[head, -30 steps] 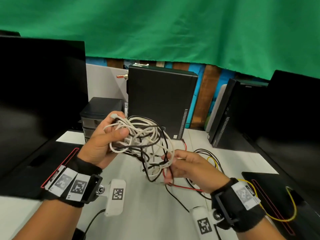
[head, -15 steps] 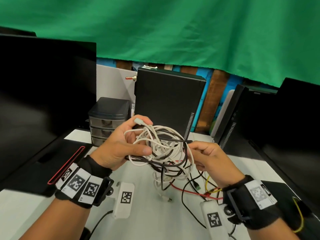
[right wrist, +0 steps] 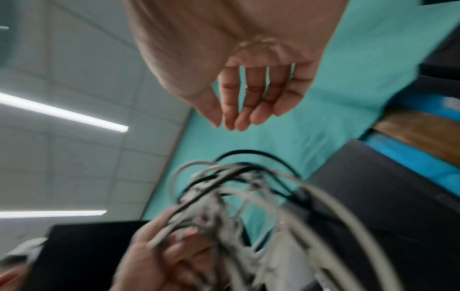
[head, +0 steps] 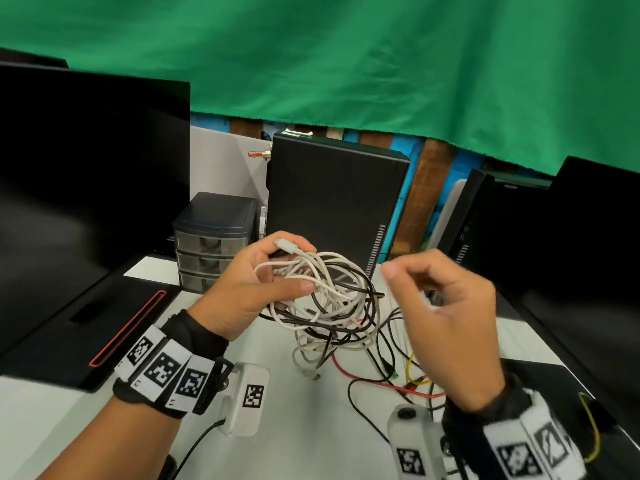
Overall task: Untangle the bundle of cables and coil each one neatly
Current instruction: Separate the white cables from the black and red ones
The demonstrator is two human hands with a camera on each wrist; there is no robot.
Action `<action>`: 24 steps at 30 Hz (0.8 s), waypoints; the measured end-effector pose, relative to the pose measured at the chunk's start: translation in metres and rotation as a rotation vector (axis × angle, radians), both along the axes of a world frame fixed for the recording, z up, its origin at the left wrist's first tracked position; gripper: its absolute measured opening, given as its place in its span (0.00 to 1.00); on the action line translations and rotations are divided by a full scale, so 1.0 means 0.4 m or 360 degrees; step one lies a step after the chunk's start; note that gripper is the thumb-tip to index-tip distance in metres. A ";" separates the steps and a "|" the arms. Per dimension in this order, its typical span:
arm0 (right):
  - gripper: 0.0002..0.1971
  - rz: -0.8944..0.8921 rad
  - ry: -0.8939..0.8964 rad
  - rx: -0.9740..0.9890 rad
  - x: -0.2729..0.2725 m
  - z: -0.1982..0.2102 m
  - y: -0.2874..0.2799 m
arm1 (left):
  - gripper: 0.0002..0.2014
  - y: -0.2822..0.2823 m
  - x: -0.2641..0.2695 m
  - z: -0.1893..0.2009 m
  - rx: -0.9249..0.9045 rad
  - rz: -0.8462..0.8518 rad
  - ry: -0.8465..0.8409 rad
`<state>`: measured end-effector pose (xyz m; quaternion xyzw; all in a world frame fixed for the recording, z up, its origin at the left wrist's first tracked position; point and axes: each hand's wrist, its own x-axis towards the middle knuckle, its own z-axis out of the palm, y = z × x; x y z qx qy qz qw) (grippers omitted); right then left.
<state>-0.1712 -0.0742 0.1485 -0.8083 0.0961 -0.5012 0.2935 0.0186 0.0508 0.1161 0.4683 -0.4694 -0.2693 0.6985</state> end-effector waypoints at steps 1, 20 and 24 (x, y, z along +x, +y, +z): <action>0.07 0.0055 0.0037 -0.0213 -0.004 0.001 0.039 | 0.22 -0.002 -0.002 0.000 -0.0005 0.0017 -0.0003; 0.05 0.0252 0.0813 0.0202 0.023 0.037 -0.055 | 0.12 -0.015 -0.014 -0.001 -0.0135 0.0025 0.0399; 0.07 0.0112 0.0934 -0.0075 0.029 0.031 -0.066 | 0.11 -0.021 -0.021 -0.008 -0.0063 0.0042 0.0348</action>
